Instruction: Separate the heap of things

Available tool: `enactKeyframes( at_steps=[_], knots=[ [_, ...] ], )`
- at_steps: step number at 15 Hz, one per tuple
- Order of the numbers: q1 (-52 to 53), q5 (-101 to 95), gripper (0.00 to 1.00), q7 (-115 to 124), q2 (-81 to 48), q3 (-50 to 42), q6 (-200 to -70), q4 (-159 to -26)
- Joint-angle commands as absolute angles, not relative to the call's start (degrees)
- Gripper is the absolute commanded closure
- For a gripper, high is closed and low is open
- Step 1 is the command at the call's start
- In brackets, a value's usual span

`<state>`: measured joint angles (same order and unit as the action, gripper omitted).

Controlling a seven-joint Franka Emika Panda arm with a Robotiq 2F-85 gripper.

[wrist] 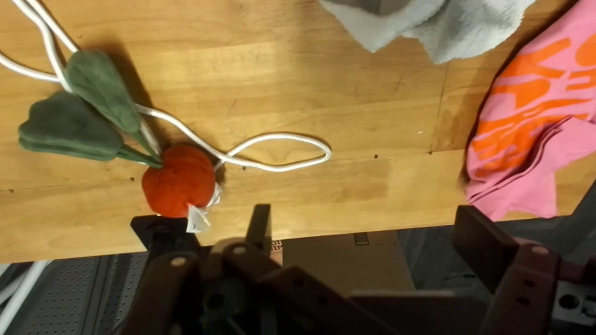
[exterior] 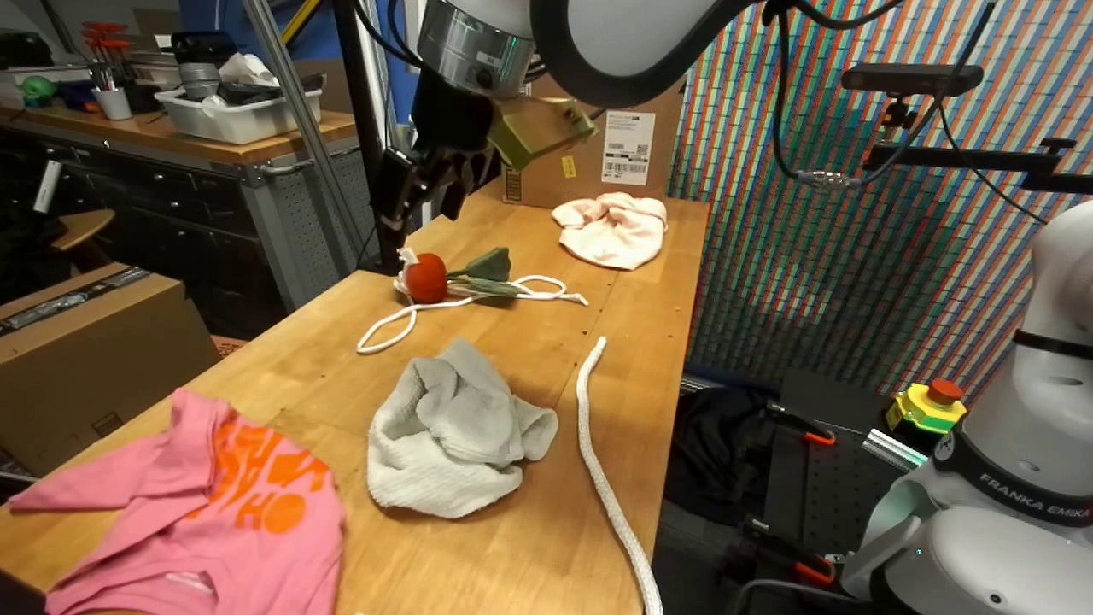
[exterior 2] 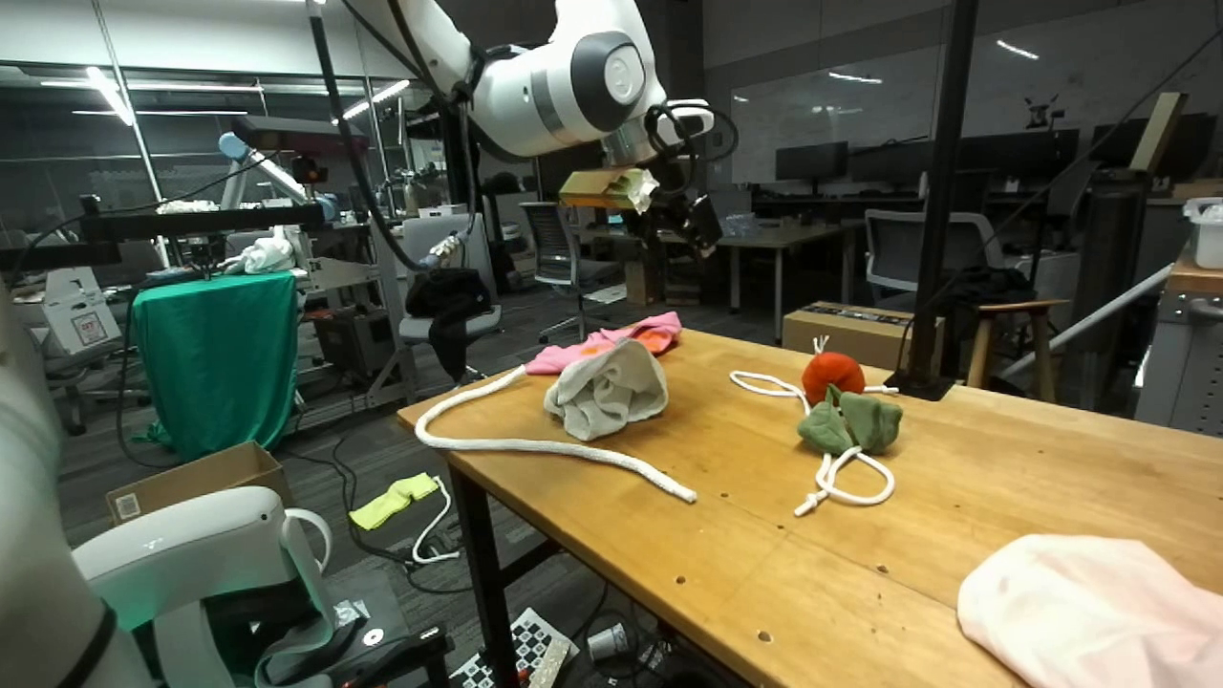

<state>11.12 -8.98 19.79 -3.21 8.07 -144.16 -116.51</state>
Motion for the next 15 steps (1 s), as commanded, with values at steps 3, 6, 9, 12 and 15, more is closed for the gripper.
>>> enactKeyframes(
  at_steps=[3,6,9,12,15],
  knots=[
    [10.3,-12.8,0.00,18.5,-8.6,6.9,-140.5,-108.8],
    [10.2,-11.8,0.00,14.2,-12.1,6.5,-136.5,-104.6],
    [10.1,-12.6,0.00,10.0,-15.7,5.8,-132.3,-100.0],
    [10.1,-14.6,0.00,7.8,-19.5,4.3,-128.8,-95.3],
    [10.1,-16.1,0.00,5.8,-23.2,3.0,-126.2,-91.4]
  ],
)
